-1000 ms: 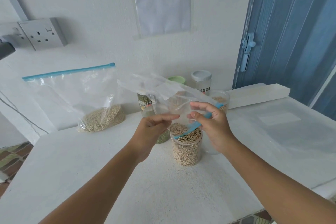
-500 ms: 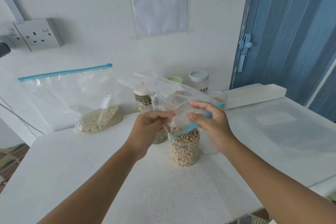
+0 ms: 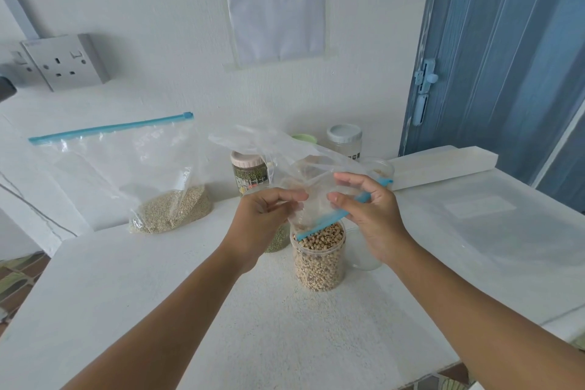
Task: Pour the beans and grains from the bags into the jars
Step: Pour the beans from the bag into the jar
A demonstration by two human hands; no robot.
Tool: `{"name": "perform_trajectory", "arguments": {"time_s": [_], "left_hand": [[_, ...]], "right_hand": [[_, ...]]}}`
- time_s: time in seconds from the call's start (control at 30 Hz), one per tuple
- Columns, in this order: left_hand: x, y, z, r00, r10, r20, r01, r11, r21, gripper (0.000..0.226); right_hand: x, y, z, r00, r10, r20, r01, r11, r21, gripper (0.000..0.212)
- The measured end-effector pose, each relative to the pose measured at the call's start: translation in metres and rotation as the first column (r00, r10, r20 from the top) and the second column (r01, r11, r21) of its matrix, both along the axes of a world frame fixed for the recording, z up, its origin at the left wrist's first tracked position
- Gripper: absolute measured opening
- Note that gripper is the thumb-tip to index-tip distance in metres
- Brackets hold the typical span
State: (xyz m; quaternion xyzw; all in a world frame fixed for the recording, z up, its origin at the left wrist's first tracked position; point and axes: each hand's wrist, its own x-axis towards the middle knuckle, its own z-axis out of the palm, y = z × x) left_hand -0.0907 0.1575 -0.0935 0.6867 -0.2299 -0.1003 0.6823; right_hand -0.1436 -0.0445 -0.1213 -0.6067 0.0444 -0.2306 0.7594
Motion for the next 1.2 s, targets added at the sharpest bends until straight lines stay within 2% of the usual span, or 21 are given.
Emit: {"name": "perform_trajectory", "arguments": {"time_s": [0.4,0.6,0.77,0.97,1.2], "left_hand": [[0.003,0.000,0.002,0.999,0.006,0.040,-0.006,1.000,-0.001,0.037],[0.003,0.001,0.002,0.999,-0.033,0.036,0.033,0.999,0.007,0.024],[0.005,0.002,-0.001,0.998,-0.040,0.052,0.038,0.999,0.024,0.021],[0.007,0.004,-0.012,0.996,-0.090,0.019,0.087,0.989,0.117,0.022],[0.010,0.003,-0.015,0.997,-0.070,0.039,0.062,0.985,0.158,0.022]], "right_hand": [[0.001,-0.002,0.002,1.000,-0.004,0.000,0.004,1.000,-0.009,0.036],[0.002,-0.002,0.000,1.000,-0.008,-0.001,0.008,1.000,0.012,0.036],[0.004,-0.001,-0.001,0.999,-0.031,0.008,0.030,0.999,0.031,0.034],[0.008,0.000,-0.008,0.999,-0.016,0.036,0.013,0.997,0.074,0.035],[0.008,0.003,-0.007,0.999,-0.024,0.026,0.022,0.996,0.082,0.031]]}}
